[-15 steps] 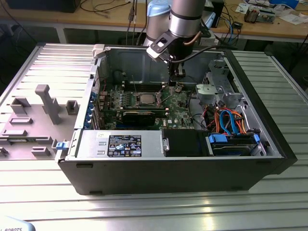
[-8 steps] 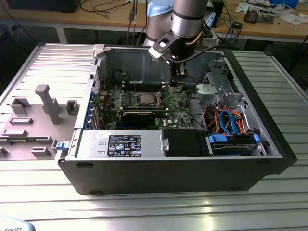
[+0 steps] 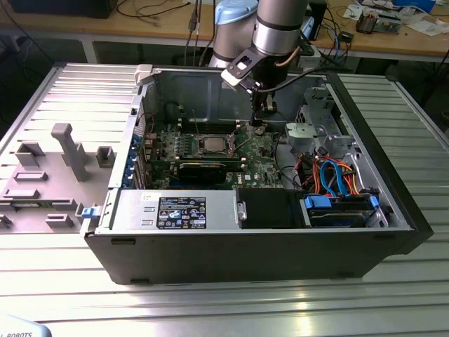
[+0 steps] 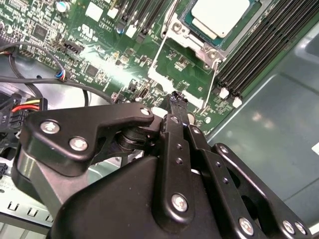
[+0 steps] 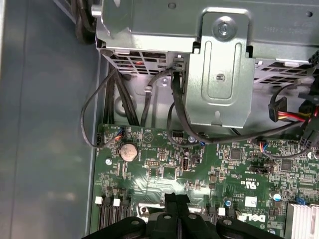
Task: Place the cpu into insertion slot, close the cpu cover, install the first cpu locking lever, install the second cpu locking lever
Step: 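Close the cpu cover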
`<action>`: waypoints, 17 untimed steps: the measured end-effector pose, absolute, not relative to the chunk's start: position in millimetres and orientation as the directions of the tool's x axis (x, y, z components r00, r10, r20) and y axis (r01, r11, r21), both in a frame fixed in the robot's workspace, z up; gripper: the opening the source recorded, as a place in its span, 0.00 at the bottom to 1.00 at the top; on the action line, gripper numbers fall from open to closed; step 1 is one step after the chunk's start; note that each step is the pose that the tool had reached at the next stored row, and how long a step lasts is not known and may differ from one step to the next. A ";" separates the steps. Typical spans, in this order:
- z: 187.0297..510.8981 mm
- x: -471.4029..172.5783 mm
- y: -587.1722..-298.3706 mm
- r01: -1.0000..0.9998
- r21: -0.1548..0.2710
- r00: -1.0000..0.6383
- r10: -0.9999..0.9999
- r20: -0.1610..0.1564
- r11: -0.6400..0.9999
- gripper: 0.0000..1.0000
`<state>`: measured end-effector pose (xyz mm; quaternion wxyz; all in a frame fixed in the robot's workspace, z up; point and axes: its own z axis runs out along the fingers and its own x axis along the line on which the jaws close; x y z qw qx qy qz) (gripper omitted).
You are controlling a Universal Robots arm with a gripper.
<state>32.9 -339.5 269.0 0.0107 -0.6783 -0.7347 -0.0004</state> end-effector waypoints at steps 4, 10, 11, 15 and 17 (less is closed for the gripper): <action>267.2 38.9 -339.0 0.997 -0.014 -0.080 0.997 0.016 0.080 0.11; 260.5 41.7 -338.8 0.997 -0.014 -0.080 0.997 0.016 0.080 0.11; 259.7 41.9 -338.8 0.997 -0.014 -0.080 0.997 0.016 0.080 0.11; 258.5 42.1 -338.9 0.997 -0.014 -0.080 0.997 0.016 0.080 0.11; 258.3 42.1 -338.8 0.997 -0.014 -0.080 0.997 0.016 0.080 0.11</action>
